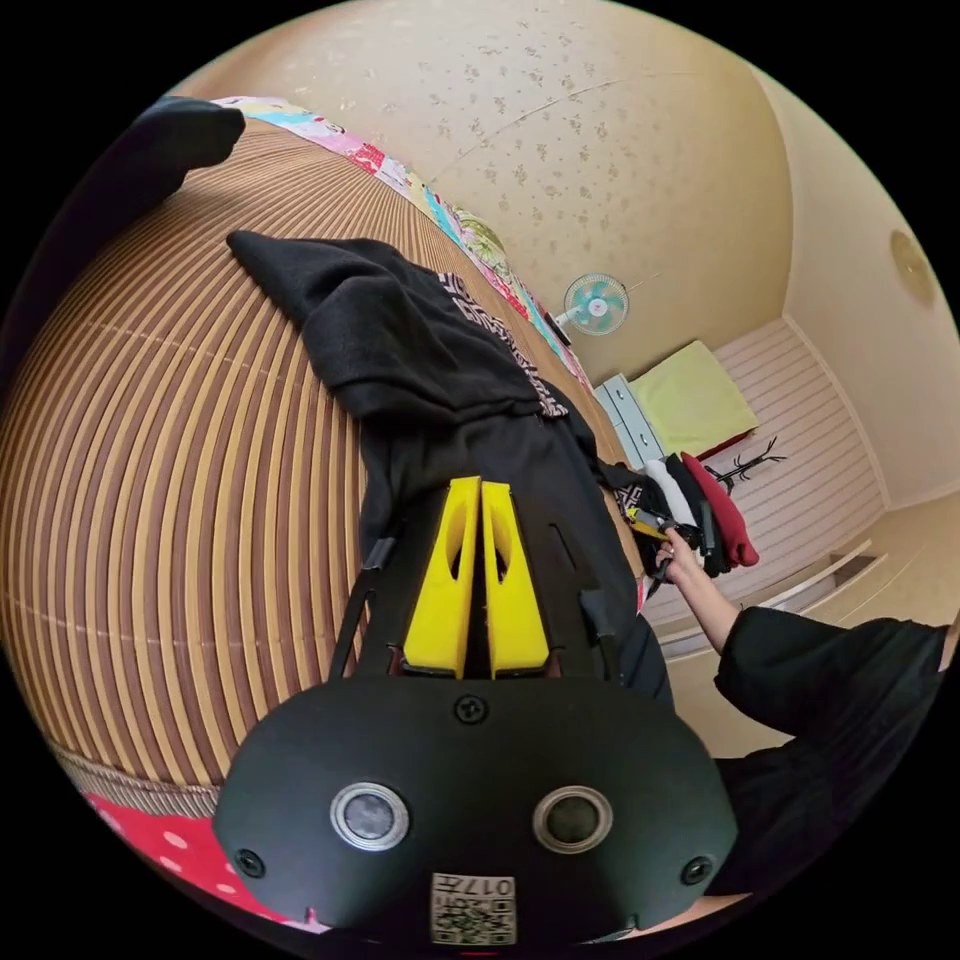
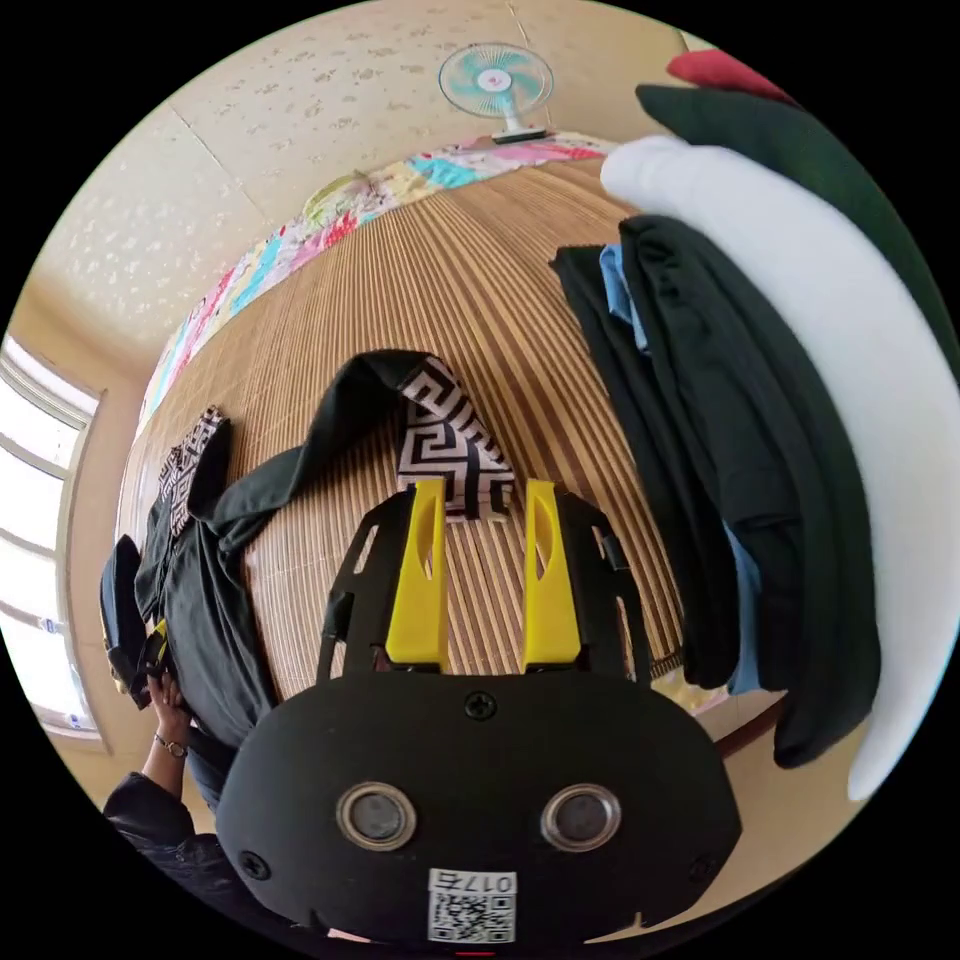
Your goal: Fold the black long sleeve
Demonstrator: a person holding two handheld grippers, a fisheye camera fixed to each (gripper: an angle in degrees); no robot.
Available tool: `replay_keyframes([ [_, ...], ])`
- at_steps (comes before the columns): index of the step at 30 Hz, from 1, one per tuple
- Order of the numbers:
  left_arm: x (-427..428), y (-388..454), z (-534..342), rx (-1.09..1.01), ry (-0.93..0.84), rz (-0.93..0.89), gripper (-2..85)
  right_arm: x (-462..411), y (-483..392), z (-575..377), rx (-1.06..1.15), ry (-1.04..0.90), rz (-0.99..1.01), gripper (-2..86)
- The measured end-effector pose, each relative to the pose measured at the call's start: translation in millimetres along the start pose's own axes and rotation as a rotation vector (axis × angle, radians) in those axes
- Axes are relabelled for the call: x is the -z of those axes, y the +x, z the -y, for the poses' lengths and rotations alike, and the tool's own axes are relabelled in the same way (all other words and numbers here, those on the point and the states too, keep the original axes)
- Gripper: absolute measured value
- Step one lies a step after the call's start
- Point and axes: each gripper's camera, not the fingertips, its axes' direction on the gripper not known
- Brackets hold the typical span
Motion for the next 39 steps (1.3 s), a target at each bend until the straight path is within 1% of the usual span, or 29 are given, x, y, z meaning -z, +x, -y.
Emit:
replay_keyframes([
  [1,1,-5,0,-0.003,-0.008,-0.016,-1.0,-23,-2,2,-0.001,-0.062,-0.007,7.8],
  [2,2,-7,-2,-0.019,-0.013,-0.010,-1.0,-23,-10,-2,0.005,-0.029,-0.013,6.2],
  [3,3,-8,-2,-0.024,-0.011,-0.001,-1.0,-21,-16,-3,0.005,-0.049,0.001,5.4],
  [4,4,-9,-3,-0.030,-0.010,0.014,-1.0,-11,-32,-2,0.019,-0.094,0.066,4.3],
  [5,5,-13,-4,-0.030,-0.010,0.019,-1.0,12,-52,-5,0.062,-0.081,0.157,3.7],
  [6,6,-15,-5,-0.029,-0.010,0.017,-1.0,28,-60,-7,0.082,-0.059,0.206,3.5],
  [7,8,-20,-6,-0.024,-0.009,0.008,-1.0,62,-70,-14,0.101,-0.014,0.302,3.1],
  [8,10,-25,-6,-0.018,-0.010,-0.005,-1.0,95,-69,-22,0.102,0.026,0.404,2.8],
  [10,14,-33,-8,-0.012,-0.009,-0.022,-1.0,132,-51,-35,0.070,0.085,0.512,2.4],
  [12,17,-37,-9,-0.013,-0.009,-0.019,-1.0,151,-19,-52,-0.030,0.141,0.483,1.9],
  [14,21,-42,-12,-0.013,-0.008,-0.016,-1.0,153,23,-85,-0.222,0.182,0.288,1.1],
  [16,24,-49,-13,-0.006,-0.010,-0.030,-1.0,155,34,-120,-0.299,0.238,0.152,1.9],
  [17,26,-52,-14,-0.004,-0.011,-0.038,-1.0,159,29,-146,-0.299,0.290,0.065,2.3],
  [18,27,-54,-15,-0.003,-0.011,-0.039,-1.0,161,23,-159,-0.283,0.316,0.022,2.5],
  [20,31,-57,-17,-0.006,-0.011,-0.031,-1.0,160,-4,-203,-0.206,0.382,-0.112,3.4],
  [22,34,-60,-19,-0.008,-0.011,-0.026,-1.0,142,-22,-222,-0.138,0.360,-0.145,4.3],
  [24,36,-64,-20,-0.006,-0.011,-0.028,-1.0,108,-33,-227,-0.082,0.230,-0.121,5.9],
  [25,38,-67,-21,-0.004,-0.011,-0.031,-1.0,83,-34,-228,-0.092,0.133,-0.095,7.3],
  [26,40,-69,-23,-0.003,-0.011,-0.033,-1.0,63,-32,-232,-0.120,0.086,-0.084,8.3],
  [28,43,-72,-24,-0.002,-0.011,-0.034,-1.0,41,-24,-244,-0.181,0.102,-0.074,9.5],
  [31,47,-77,-27,-0.001,-0.011,-0.034,-1.0,18,-4,-271,-0.301,0.176,-0.051,11.2],
  [32,49,-78,-28,-0.002,-0.010,-0.033,-1.0,8,8,-284,-0.373,0.191,-0.008,11.5],
  [35,53,-82,-32,-0.005,-0.008,-0.030,-1.0,-18,25,-312,-0.434,0.197,0.098,9.5],
  [36,53,-82,-32,-0.006,-0.008,-0.030,-1.0,-23,25,-316,-0.434,0.192,0.115,8.7],
  [38,57,-86,-34,-0.004,-0.006,-0.036,-1.0,-29,10,-325,-0.348,0.191,0.201,4.4],
  [39,57,-87,-35,-0.005,-0.006,-0.039,-1.0,-26,3,-326,-0.333,0.192,0.195,4.0],
])
